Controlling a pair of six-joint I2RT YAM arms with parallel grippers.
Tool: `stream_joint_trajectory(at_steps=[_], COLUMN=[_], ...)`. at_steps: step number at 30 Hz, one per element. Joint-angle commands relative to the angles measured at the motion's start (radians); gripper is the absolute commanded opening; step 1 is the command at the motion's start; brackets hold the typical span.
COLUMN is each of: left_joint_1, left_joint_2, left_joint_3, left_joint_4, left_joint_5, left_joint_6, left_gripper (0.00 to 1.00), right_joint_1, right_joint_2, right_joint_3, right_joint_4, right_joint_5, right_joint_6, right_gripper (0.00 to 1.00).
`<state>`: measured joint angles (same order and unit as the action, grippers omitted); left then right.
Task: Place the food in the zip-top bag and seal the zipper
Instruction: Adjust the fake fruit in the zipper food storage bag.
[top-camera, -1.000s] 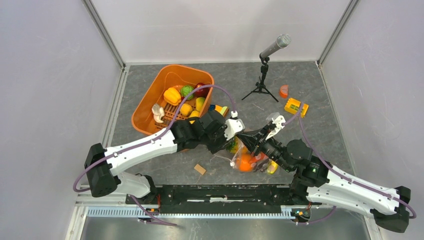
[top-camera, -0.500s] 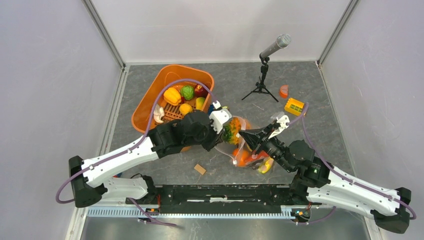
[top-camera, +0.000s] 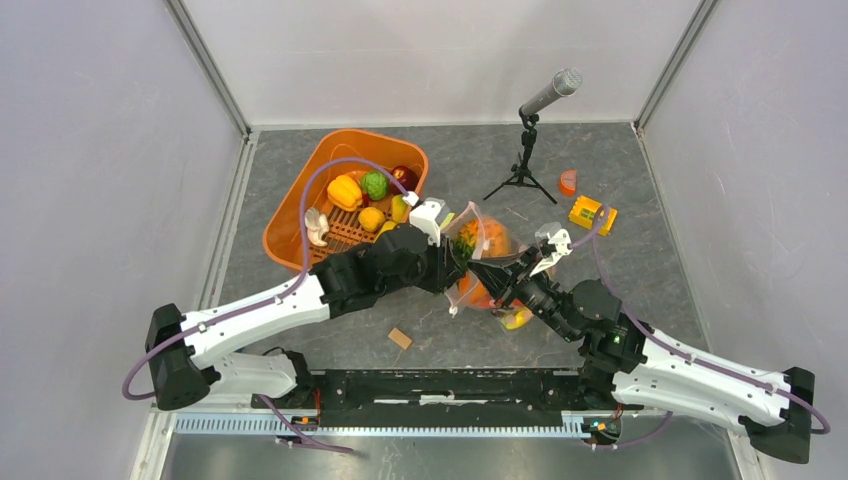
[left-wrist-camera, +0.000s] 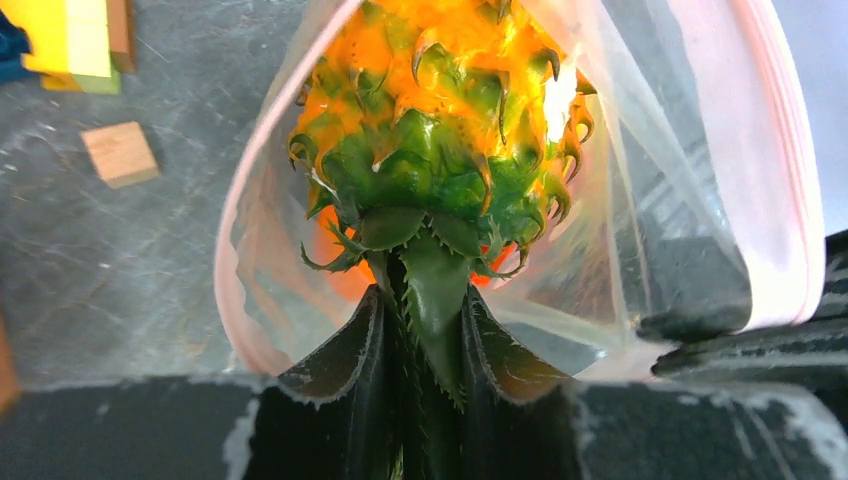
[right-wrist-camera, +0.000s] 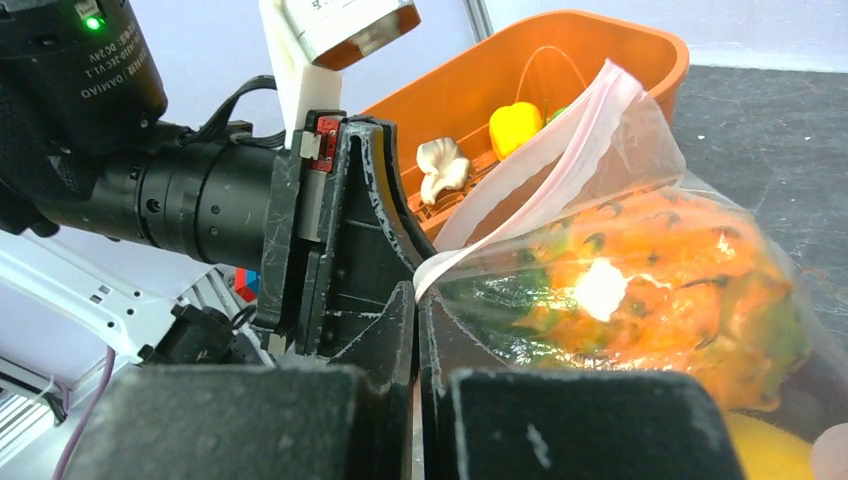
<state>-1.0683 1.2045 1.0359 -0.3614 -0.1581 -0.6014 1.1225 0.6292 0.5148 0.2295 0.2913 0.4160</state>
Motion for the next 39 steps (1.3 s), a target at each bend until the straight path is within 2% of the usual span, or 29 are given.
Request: stream_joint_trajectory(at_steps=[1,11,19,22,25,27,30,32,34,35,37,38,39], left_joint_1=[0.006,0.006,0.005,0.002,0.002,0.002,0.002,0.001,0.002,0.002,0.001,0.002,0.002], left_joint_2=[0.001,0.024,0.1,0.134,0.146,0.131,0.093,0.057,0.025,0.013,-0.011,-0.018,-0.02], left_joint_3=[-0.019,-0.112,-0.118,-0.089,-0.097,-0.111,-0.137,-0.135,-0.109,-0.088,-0.038,-0.016,0.002], left_joint_4=[0.25,0.511,0.603,0.608,0.584,0.569,0.588,0.588,0.557,0.528,0.474,0.447,0.414], left_joint_5=[-0.063,-0.167,-0.176,-0.142,-0.188,-0.225,-0.267,-0.258,-0.248,-0.238,-0.192,-0.17,-0.153], left_joint_6=[-0.237,-0.342,-0.443,-0.389,-0.306,-0.207,-0.161,-0.166,-0.19,-0.198,-0.169,-0.143,-0.114], left_gripper=[0.02,0.02,0.04,0.08,0.09,0.14,0.16,0.23,0.47,0.56,0.66,0.74,0.76], right_joint_1=[0.005,0.005,0.005,0.005,0.005,0.005,0.006,0.005,0.005,0.005,0.005,0.005,0.005], right_joint_2=[-0.001,0.026,0.036,0.031,0.021,0.008,-0.014,-0.026,-0.033,-0.035,-0.037,-0.036,-0.036], right_joint_3=[-0.005,-0.019,-0.03,-0.032,-0.018,0.003,0.02,0.023,0.029,0.032,0.032,0.031,0.03], right_joint_4=[0.116,0.163,0.225,0.238,0.243,0.222,0.211,0.213,0.2,0.192,0.178,0.176,0.173], right_joint_5=[-0.055,-0.125,-0.162,-0.154,-0.163,-0.156,-0.151,-0.145,-0.136,-0.136,-0.136,-0.14,-0.141], right_joint_6=[0.035,0.09,0.125,0.127,0.133,0.142,0.156,0.164,0.168,0.167,0.166,0.166,0.165], right_gripper=[0.0,0.0,0.0,0.0,0.0,0.0,0.0,0.0,0.0,0.0,0.0,0.0,0.0])
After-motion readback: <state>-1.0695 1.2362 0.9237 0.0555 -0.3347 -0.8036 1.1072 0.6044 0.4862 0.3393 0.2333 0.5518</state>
